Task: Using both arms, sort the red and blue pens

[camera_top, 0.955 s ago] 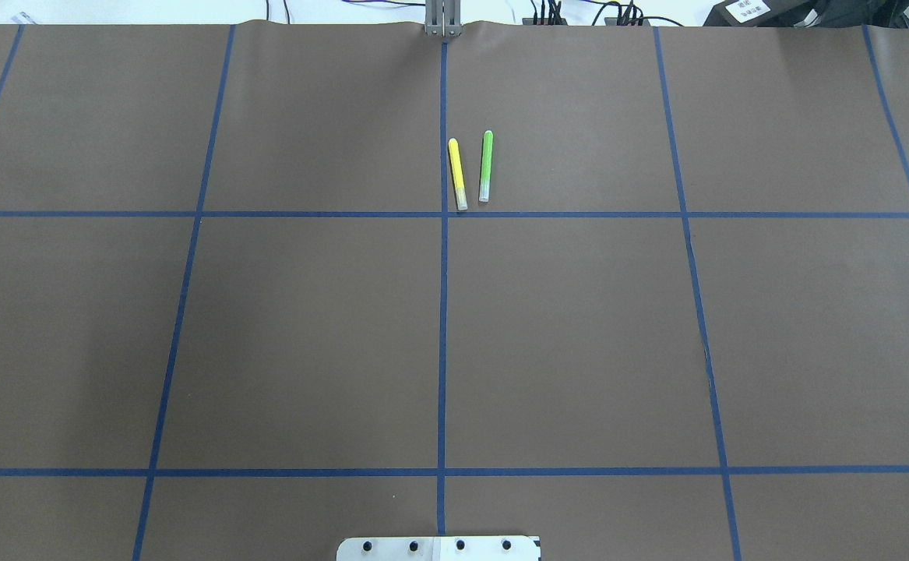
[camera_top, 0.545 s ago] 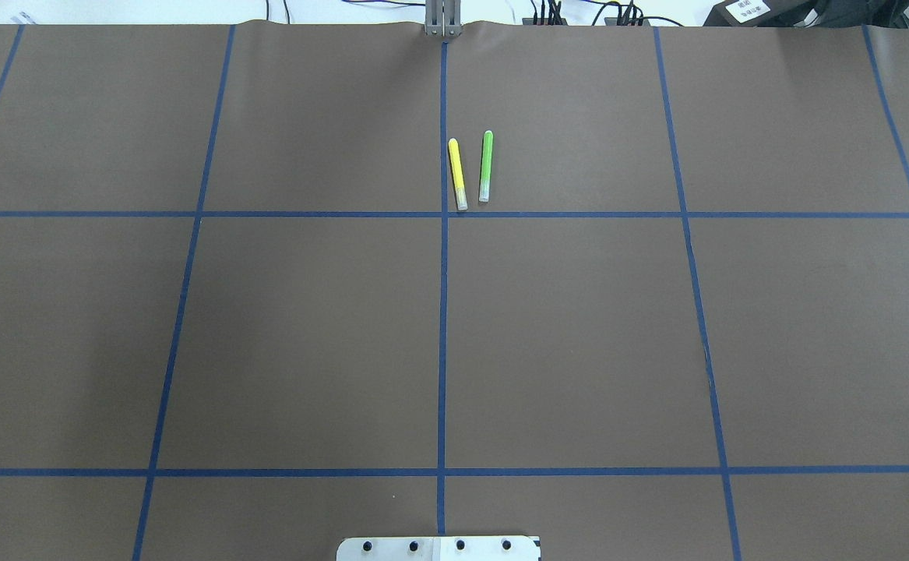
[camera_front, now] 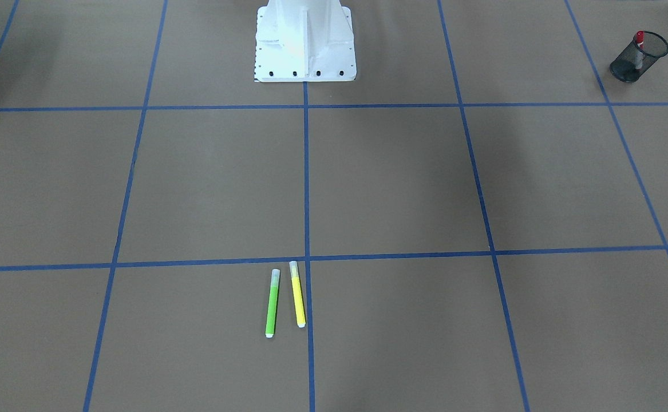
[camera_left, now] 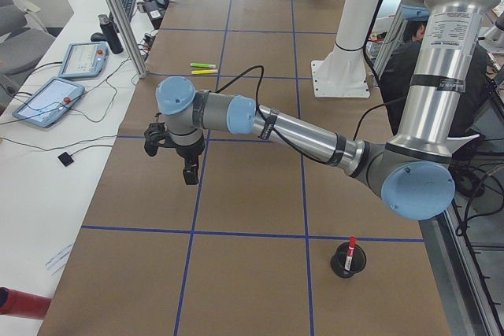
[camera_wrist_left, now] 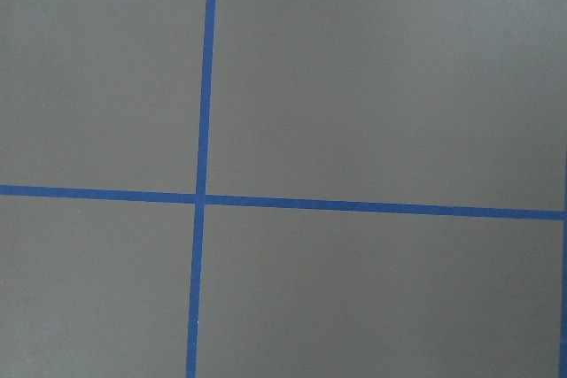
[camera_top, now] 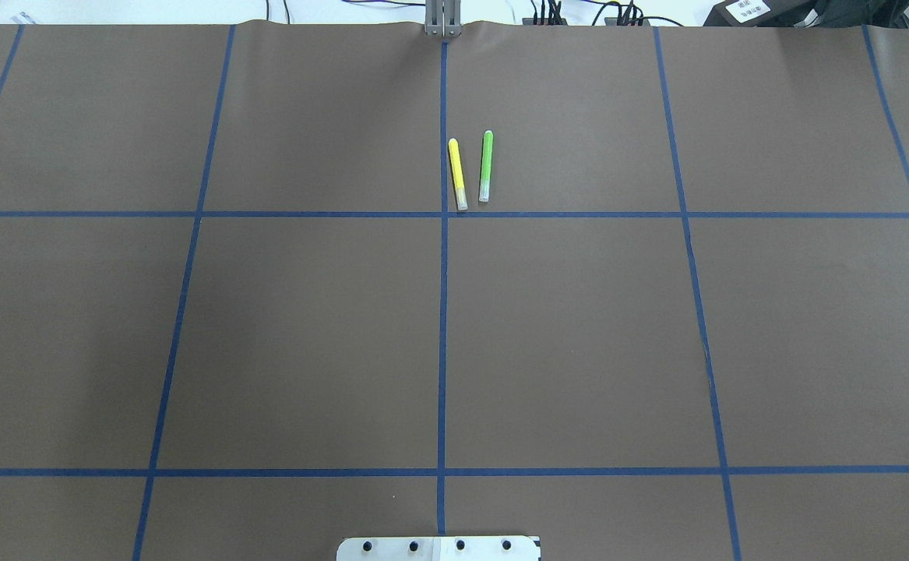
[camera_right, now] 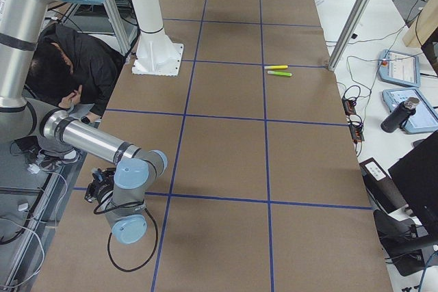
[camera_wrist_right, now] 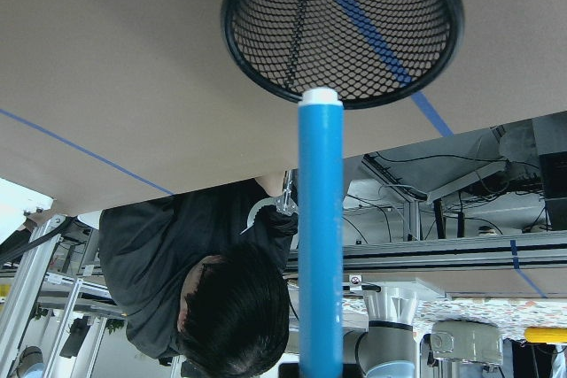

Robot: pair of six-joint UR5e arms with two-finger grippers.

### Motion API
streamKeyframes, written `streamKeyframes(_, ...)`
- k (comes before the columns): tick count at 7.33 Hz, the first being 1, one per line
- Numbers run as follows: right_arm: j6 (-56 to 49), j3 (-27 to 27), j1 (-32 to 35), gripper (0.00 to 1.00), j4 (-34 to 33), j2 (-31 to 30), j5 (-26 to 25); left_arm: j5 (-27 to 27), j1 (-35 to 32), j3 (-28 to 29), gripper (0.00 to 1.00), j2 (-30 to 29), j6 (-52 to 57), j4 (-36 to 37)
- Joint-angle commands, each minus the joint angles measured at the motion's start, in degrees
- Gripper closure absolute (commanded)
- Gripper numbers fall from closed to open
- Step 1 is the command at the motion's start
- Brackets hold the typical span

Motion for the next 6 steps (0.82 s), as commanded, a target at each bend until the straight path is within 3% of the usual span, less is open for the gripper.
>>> streamKeyframes(1, 0.06, -1.23, -0.02, 0.01, 1.37, 0.32, 0.51, 0.00, 0.00, 0.10, 0.00, 0.04, 0.01, 0.09)
streamKeyframes(3, 1.11, -1.77, 0.07, 0.00, 4.02, 2.94, 0.86, 0.00, 0.00, 0.63, 0.00, 0.56, 0.27, 0.00)
streamKeyframes(6, 12.51, -1.24, 2.61, 0.00, 14.01, 8.66, 0.08, 0.17, -0.09, 0.19, 0.00, 1.97, 0.36, 0.00)
